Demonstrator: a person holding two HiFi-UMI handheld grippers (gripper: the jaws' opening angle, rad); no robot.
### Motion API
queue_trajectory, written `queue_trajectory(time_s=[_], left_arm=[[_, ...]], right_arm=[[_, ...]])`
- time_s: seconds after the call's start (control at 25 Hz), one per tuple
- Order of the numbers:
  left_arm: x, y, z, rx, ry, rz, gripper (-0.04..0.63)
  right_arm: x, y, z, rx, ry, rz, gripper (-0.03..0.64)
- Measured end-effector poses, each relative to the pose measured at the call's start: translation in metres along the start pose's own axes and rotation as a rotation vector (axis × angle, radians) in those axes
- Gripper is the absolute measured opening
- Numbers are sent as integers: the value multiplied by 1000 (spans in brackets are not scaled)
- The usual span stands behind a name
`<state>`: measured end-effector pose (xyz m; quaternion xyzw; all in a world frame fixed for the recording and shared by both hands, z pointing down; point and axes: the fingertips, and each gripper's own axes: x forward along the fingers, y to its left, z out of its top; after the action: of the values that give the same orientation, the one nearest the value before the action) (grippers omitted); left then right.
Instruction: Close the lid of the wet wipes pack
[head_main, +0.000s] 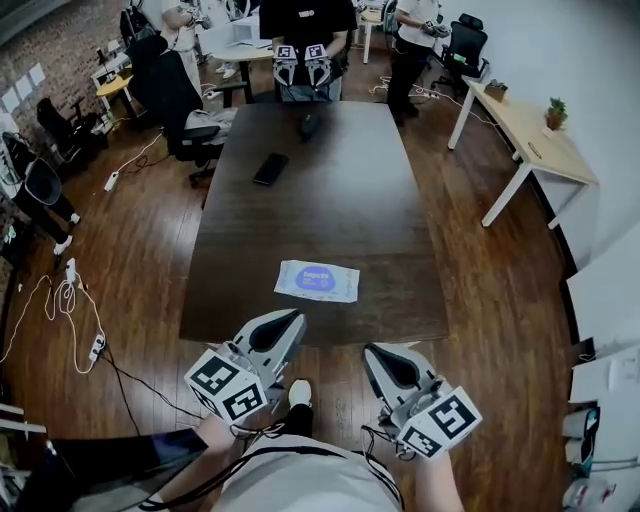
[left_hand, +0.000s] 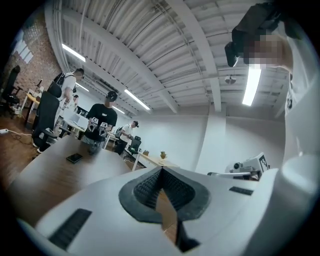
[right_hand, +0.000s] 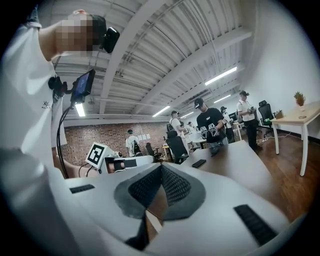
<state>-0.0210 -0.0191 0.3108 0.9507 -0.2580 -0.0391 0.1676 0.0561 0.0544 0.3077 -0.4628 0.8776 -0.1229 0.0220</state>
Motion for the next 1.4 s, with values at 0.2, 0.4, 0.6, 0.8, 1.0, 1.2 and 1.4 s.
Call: queue_trajectory(time_s=[0.2,0.4,0.6,0.8,1.0,1.2,1.4], left_arm=[[-23,-72,-35,-8,13,48,-2],[-57,-129,-69,-31,12,83,-2],[-91,-166,-69,-13,11,123,-2],[-104,-194,-46,34,-6,138,-2],[-114,-204,-37,59,-44,107,-3],[-137,-195,-26,66,-59,97,-2],[-156,-185,-16,63,-67,81,-2]], right_arm=[[-79,30,-22,3,-4,13,8],[-147,43,-36,60,-24,0,8],[-188,59,-39,99,-71,21,8],[-210,72,-26,79,-107,18,8],[-219,87,-17,46,-133,19,8],[-213,107,-17,25,-133,-12,8],[-208,128,-17,4,-139,-49,8]])
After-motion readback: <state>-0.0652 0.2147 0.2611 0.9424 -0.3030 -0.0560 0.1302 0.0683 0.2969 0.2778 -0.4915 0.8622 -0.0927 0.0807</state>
